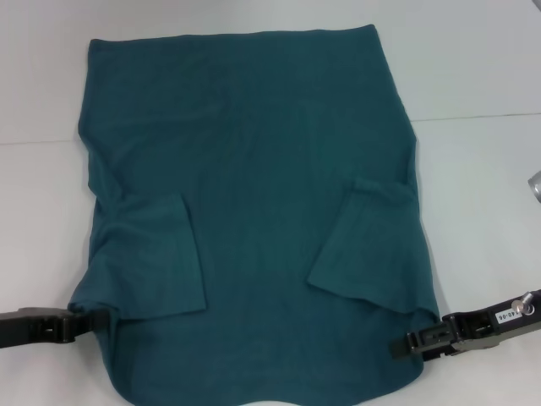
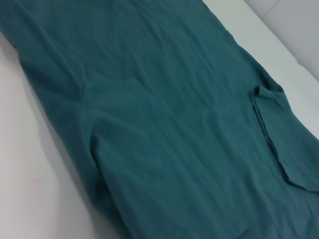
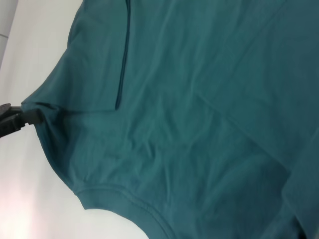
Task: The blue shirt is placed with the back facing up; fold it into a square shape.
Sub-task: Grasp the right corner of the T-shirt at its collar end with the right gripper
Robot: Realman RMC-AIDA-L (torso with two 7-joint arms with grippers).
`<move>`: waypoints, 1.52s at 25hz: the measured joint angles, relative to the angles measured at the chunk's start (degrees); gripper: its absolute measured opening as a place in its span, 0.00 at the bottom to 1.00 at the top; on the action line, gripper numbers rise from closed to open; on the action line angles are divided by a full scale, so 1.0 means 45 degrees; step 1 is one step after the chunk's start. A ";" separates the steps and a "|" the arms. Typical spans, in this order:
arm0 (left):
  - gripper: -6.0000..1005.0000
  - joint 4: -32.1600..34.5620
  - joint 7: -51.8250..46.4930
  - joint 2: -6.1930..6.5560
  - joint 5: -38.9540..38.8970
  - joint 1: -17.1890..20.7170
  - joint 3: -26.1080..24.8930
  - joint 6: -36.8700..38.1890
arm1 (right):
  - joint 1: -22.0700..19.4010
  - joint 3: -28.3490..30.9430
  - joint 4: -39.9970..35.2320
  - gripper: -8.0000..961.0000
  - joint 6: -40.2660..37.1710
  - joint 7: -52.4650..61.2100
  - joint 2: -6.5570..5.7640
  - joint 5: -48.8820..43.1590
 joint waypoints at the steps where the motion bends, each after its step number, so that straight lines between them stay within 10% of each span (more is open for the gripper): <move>1: 0.02 -0.0001 0.0000 0.0000 0.0000 -0.0005 0.0000 -0.0002 | -0.0009 0.0066 0.0000 0.90 0.0008 0.0002 0.0002 0.0014; 38: 0.02 -0.0151 0.0118 0.0030 0.0000 -0.0131 0.0098 -0.0038 | -0.1978 0.3217 0.0679 0.90 -0.0600 -0.1412 -0.0073 0.2415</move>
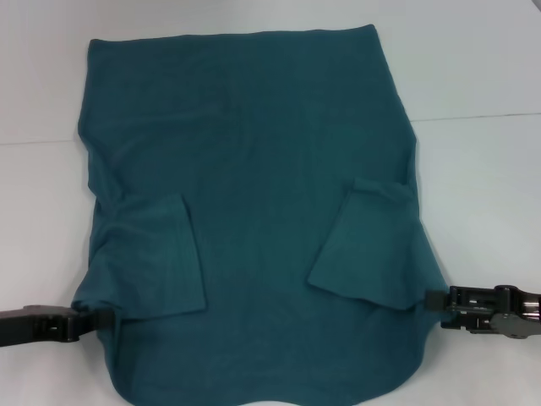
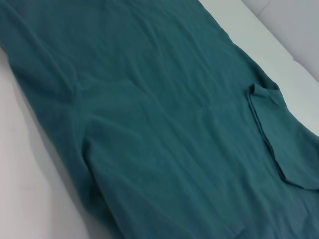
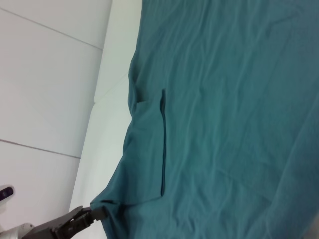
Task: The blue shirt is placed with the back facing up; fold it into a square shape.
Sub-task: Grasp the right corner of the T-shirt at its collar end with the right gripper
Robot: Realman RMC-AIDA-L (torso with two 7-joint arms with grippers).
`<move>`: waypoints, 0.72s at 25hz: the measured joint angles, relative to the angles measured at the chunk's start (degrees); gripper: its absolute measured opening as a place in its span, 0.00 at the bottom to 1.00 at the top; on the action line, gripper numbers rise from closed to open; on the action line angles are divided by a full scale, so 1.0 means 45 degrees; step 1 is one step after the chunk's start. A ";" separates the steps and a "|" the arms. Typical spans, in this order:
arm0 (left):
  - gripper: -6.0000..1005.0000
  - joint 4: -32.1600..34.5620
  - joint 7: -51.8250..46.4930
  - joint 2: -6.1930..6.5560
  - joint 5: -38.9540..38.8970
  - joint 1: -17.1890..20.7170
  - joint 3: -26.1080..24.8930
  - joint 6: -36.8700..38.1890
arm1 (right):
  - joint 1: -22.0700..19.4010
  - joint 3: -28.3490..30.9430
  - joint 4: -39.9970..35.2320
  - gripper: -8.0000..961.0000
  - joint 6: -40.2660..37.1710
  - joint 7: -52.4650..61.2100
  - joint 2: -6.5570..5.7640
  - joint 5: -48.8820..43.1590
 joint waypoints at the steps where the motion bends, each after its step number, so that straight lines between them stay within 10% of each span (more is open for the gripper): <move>1: 0.02 -0.0020 0.0012 0.0000 0.0000 -0.0004 0.0000 -0.0001 | -0.0035 0.0025 0.0004 0.90 0.0000 0.0000 -0.0005 0.0004; 18: 0.02 -0.0025 0.0044 0.0003 0.0000 0.0015 0.0001 0.0002 | -0.0301 0.0046 0.0019 0.75 0.0334 0.0029 -0.0094 -0.0464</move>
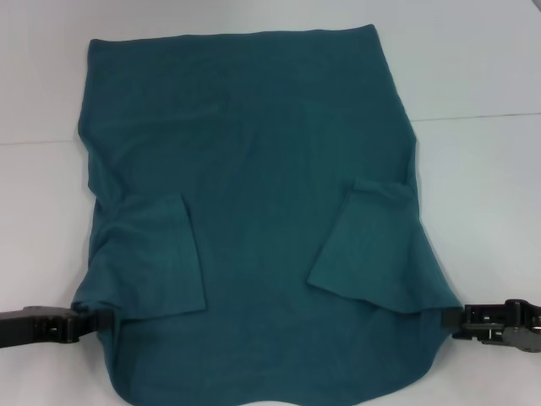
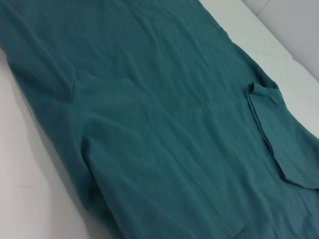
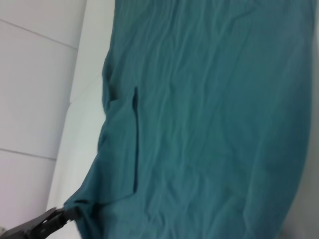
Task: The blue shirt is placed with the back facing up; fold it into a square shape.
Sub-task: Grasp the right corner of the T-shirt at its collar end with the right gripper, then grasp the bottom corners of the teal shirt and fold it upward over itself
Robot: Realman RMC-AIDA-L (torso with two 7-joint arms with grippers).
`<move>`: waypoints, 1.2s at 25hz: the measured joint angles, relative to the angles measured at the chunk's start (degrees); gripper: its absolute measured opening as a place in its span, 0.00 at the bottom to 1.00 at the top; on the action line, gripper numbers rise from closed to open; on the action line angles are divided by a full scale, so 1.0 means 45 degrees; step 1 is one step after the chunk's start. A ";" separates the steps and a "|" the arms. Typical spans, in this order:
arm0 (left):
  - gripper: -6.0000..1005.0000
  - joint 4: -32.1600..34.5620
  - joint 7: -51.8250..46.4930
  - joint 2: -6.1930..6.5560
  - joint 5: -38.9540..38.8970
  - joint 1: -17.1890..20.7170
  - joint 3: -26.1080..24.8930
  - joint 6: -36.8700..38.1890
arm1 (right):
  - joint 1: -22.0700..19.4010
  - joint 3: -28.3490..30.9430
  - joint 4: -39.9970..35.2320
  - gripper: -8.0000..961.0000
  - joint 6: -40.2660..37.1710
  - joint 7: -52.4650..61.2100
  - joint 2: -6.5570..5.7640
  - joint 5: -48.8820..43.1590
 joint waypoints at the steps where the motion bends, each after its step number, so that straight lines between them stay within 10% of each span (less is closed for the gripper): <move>1: 0.02 0.0000 0.0000 0.0001 0.0000 0.0000 0.0000 0.0000 | -0.0001 0.0008 -0.0016 0.73 0.0092 -0.0001 -0.0001 -0.0003; 18: 0.02 0.0000 0.0019 0.0029 0.0000 -0.0053 -0.0077 0.0000 | 0.0187 -0.0088 -0.0018 0.04 0.1138 0.0209 -0.0012 -0.0347; 30: 0.02 0.0119 -0.0431 0.0107 0.0006 0.0138 -0.0547 0.0380 | -0.0492 0.1210 -0.0074 0.04 0.0869 -0.1626 -0.0020 -0.0201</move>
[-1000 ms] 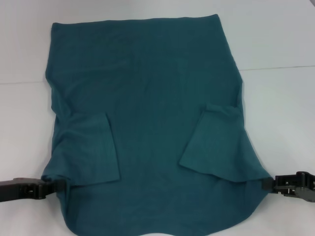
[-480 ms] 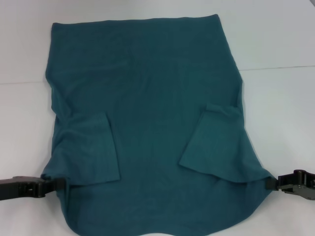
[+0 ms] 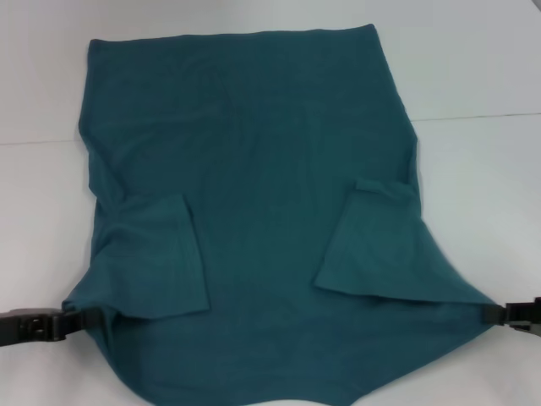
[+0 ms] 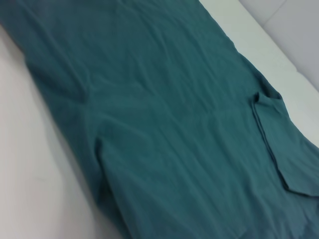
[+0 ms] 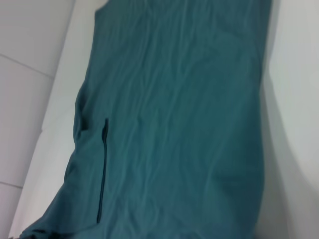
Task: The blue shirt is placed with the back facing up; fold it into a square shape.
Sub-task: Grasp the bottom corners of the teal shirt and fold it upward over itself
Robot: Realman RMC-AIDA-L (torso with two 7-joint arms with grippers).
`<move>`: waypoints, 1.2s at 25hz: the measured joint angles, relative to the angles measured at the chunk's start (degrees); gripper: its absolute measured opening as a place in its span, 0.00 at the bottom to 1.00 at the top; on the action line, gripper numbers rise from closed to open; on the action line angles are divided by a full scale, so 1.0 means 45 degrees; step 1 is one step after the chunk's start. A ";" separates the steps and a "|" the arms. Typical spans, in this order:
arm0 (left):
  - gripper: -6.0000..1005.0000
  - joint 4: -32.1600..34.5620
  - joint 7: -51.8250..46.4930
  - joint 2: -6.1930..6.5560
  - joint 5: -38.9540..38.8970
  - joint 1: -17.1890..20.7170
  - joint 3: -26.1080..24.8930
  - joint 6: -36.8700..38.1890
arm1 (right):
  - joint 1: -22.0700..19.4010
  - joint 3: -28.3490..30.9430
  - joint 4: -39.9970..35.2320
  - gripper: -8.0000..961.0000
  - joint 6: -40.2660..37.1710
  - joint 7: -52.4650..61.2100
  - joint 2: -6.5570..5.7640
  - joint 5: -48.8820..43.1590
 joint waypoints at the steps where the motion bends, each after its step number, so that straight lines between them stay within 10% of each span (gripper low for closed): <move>1: 0.02 0.0009 -0.0008 0.0017 0.0001 0.0038 -0.0142 0.0141 | -0.0057 0.0148 -0.0010 0.04 -0.0050 -0.0137 0.0000 0.0004; 30: 0.02 0.0011 0.0113 -0.0063 0.0189 0.1511 -0.1388 0.3484 | -0.1992 0.2586 -0.0159 0.04 -0.2019 -0.2771 -0.0241 0.0003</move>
